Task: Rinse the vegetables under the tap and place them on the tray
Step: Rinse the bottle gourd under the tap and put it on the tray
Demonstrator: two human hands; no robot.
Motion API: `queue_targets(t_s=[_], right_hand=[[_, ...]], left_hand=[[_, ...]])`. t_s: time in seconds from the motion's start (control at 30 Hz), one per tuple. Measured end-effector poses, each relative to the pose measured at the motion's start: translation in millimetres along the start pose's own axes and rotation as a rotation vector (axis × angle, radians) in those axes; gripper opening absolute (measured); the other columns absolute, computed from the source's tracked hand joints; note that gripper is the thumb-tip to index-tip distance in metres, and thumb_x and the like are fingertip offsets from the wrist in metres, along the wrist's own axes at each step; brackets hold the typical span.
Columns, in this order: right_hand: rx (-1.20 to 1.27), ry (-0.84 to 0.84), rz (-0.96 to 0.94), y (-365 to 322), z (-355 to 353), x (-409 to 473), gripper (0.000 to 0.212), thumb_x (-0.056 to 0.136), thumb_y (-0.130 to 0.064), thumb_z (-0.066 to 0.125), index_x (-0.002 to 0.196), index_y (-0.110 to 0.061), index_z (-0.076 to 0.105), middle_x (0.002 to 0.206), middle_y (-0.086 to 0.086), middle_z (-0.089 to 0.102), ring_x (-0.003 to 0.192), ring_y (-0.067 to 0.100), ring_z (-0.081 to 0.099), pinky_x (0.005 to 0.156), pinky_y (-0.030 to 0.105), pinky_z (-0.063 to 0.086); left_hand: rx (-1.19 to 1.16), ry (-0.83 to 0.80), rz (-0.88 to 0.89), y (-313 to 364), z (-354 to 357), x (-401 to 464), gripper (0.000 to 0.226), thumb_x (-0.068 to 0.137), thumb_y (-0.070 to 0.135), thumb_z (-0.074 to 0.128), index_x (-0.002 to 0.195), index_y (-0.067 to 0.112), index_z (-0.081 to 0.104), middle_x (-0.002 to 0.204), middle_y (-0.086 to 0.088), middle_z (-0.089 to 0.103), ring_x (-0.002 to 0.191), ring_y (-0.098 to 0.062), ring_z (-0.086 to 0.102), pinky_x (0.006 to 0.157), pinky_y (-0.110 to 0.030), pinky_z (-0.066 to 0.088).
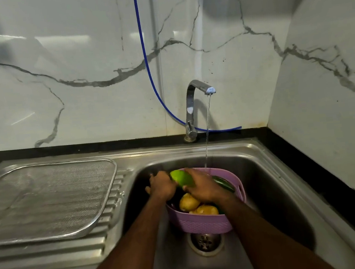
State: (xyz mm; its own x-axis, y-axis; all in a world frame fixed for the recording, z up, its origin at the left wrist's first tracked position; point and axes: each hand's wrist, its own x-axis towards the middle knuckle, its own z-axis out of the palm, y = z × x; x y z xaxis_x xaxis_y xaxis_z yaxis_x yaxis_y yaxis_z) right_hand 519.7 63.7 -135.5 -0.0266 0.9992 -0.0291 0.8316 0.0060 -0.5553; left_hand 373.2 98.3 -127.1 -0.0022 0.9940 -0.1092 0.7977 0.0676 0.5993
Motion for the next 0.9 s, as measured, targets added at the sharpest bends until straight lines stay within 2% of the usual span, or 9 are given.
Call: queue_targets(t_s=[0.07, 0.13, 0.23, 0.4, 0.5, 0.6, 0.67, 0.77, 0.9], right_hand=[[-0.05, 0.003, 0.007, 3.3, 9.1, 4.2, 0.083, 0.083, -0.042, 0.072, 0.155, -0.023, 0.035, 0.156, 0.005, 0.047, 0.146, 0.029, 0.04, 0.12, 0.044, 0.028], [-0.098, 0.055, 0.051, 6.6, 8.6, 6.0, 0.09, 0.08, -0.042, 0.071, 0.157, -0.027, 0.027, 0.159, 0.003, 0.039, 0.148, 0.034, 0.033, 0.119, 0.055, 0.027], [-0.16, 0.174, 0.108, 11.9, -2.2, -2.3, 0.082, 0.086, -0.032, 0.071, 0.155, -0.032, 0.026, 0.158, 0.002, 0.035, 0.145, 0.036, 0.029, 0.114, 0.062, 0.033], [0.181, 0.458, 0.031, 21.9, -40.0, -10.4, 0.066, 0.083, -0.058, 0.071, 0.139, -0.039, 0.043, 0.139, -0.005, 0.055, 0.132, 0.026, 0.047, 0.107, 0.057, 0.042], [0.569, 0.675, -0.068, 11.8, -62.7, -7.1, 0.059, 0.08, -0.06, 0.075, 0.129, -0.04, 0.047, 0.123, -0.003, 0.063, 0.117, 0.024, 0.06, 0.096, 0.048, 0.055], [1.008, 0.724, -0.084, 2.6, -75.7, -6.8, 0.046, 0.093, -0.036, 0.073, 0.131, -0.03, 0.047, 0.121, 0.0, 0.064, 0.112, 0.022, 0.066, 0.087, 0.036, 0.059], [1.219, 0.685, -0.02, 0.7, -77.1, -8.6, 0.044, 0.096, -0.038, 0.068, 0.135, -0.03, 0.047, 0.123, 0.002, 0.065, 0.108, 0.021, 0.068, 0.074, 0.035, 0.061], [1.342, 0.613, 0.064, -2.4, -74.0, -9.1, 0.043, 0.098, -0.049, 0.061, 0.135, -0.036, 0.046, 0.127, 0.004, 0.065, 0.107, 0.025, 0.068, 0.06, 0.032, 0.055], [1.452, 0.522, 0.036, -14.0, -70.5, -12.5, 0.037, 0.1, -0.052, 0.056, 0.134, -0.042, 0.049, 0.132, 0.004, 0.064, 0.11, 0.027, 0.066, 0.064, 0.032, 0.052]], left_hand=[[0.007, -0.009, 0.047, 6.8, 1.9, -3.8, 0.036, 0.094, 0.031, 0.06, 0.126, 0.017, 0.064, 0.146, -0.014, 0.05, 0.145, -0.032, 0.033, 0.12, -0.055, 0.018], [-0.054, -0.026, 0.11, 15.2, 5.6, -7.7, 0.03, 0.094, 0.029, 0.058, 0.119, 0.017, 0.068, 0.134, -0.016, 0.06, 0.133, -0.032, 0.049, 0.118, -0.05, 0.027], [-0.49, -0.148, 0.184, 29.1, 9.0, -21.4, 0.022, 0.095, 0.019, 0.056, 0.105, 0.013, 0.074, 0.106, -0.013, 0.073, 0.105, -0.028, 0.067, 0.098, -0.044, 0.052], [-1.004, -0.211, 0.24, 53.7, 1.7, -33.8, 0.031, 0.104, 0.012, 0.044, 0.108, 0.016, 0.074, 0.105, -0.007, 0.075, 0.105, -0.021, 0.07, 0.094, -0.035, 0.055], [-0.882, -0.152, 0.399, 56.9, 11.3, -32.6, 0.027, 0.103, 0.011, 0.049, 0.114, 0.028, 0.068, 0.117, -0.002, 0.072, 0.11, -0.014, 0.067, 0.093, -0.026, 0.053], [-0.799, -0.172, 0.486, 50.6, 16.4, -28.1, 0.036, 0.099, 0.02, 0.059, 0.134, 0.026, 0.06, 0.129, 0.002, 0.067, 0.121, -0.01, 0.061, 0.105, -0.036, 0.05], [-0.7, -0.148, 0.527, 41.3, 13.7, -23.3, 0.05, 0.091, 0.033, 0.07, 0.138, 0.031, 0.055, 0.132, 0.007, 0.065, 0.124, -0.007, 0.059, 0.107, -0.041, 0.048], [-0.493, -0.101, 0.549, 32.5, 9.0, -23.5, 0.073, 0.074, 0.049, 0.079, 0.139, 0.04, 0.049, 0.133, 0.01, 0.063, 0.122, -0.007, 0.059, 0.105, -0.037, 0.05], [-0.399, -0.017, 0.527, 33.5, 4.9, -29.6, 0.085, 0.062, 0.041, 0.091, 0.135, 0.034, 0.049, 0.118, 0.011, 0.065, 0.109, -0.01, 0.061, 0.093, -0.026, 0.048]])
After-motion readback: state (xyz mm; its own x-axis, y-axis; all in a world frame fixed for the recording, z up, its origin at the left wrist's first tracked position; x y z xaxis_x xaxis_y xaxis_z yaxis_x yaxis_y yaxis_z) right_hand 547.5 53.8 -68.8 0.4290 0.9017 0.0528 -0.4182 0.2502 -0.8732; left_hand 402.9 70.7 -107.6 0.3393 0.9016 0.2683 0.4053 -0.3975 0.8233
